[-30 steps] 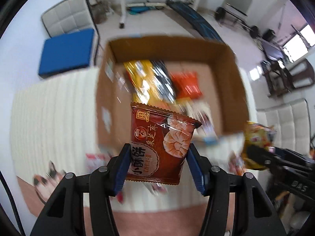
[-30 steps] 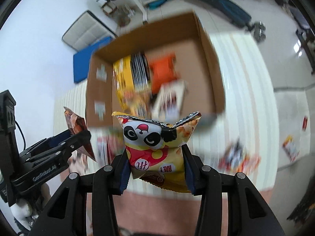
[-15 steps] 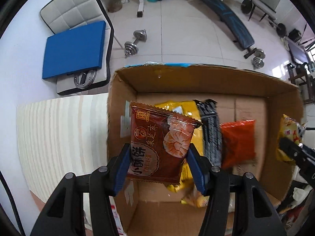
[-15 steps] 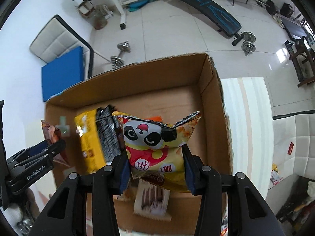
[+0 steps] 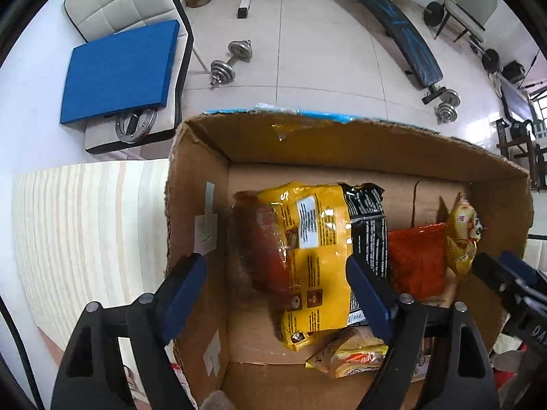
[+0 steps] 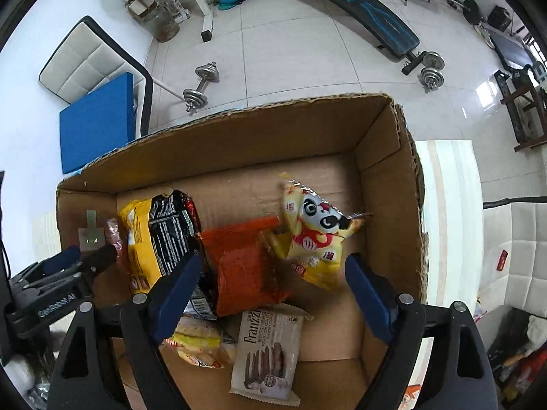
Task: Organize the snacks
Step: 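Carry both packs into the box and open both tools, then grasp the red-white packet with the left tool while the right tool grasps the red sausage stick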
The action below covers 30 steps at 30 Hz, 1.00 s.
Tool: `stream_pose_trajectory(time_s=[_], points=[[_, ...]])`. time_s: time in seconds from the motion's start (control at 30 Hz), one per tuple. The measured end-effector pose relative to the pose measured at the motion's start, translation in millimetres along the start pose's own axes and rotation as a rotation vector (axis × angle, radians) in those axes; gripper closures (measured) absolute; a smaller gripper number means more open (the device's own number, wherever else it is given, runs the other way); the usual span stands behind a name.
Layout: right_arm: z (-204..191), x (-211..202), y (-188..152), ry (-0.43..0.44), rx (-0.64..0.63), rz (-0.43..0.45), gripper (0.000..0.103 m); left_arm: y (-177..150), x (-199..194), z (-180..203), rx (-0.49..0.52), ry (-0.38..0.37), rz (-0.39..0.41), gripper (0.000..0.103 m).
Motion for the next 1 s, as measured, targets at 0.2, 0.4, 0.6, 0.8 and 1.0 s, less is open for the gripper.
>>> stream_pose_trajectory(time_s=[0.2,0.4,0.6,0.8,1.0], points=[[-3.3,-12.5,-9.4,-0.016,-0.016,0.01,0.011,-1.4,-13.9,-1.3,-0.007,-0.015,0.03,0.018],[-4.8,-36.8,-28.2,-0.011,-0.032,0.043,0.009,-15.1,-37.9,-2.1,-0.006,-0.046,0.073,0.018],[-8.6,-68.5,-65.8,0.004,-0.069,0.091,0.009,-50.6,-76.4,-0.2,0.015,-0.072,0.156,0.018],[-17.0,-87.2,-122.8,0.06,-0.083,0.1,0.009,-102.3,-104.8,-7.9,0.018,-0.091,0.212,0.018],[-37.8,-65.9,-193.9,0.132,-0.1,0.033,0.009,-168.2,-100.2,-36.5,-0.023,-0.075,0.199,0.018]])
Point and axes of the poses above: each gripper's, at about its wrist camera, not at the fingertips, and x roughly the way its jaws point, z to its right, y to its top, the point moved 6 cm from there along x, roughly the way its jaws point, and after that the axes turned 2 degrees about -x, right-handed, at the moved point
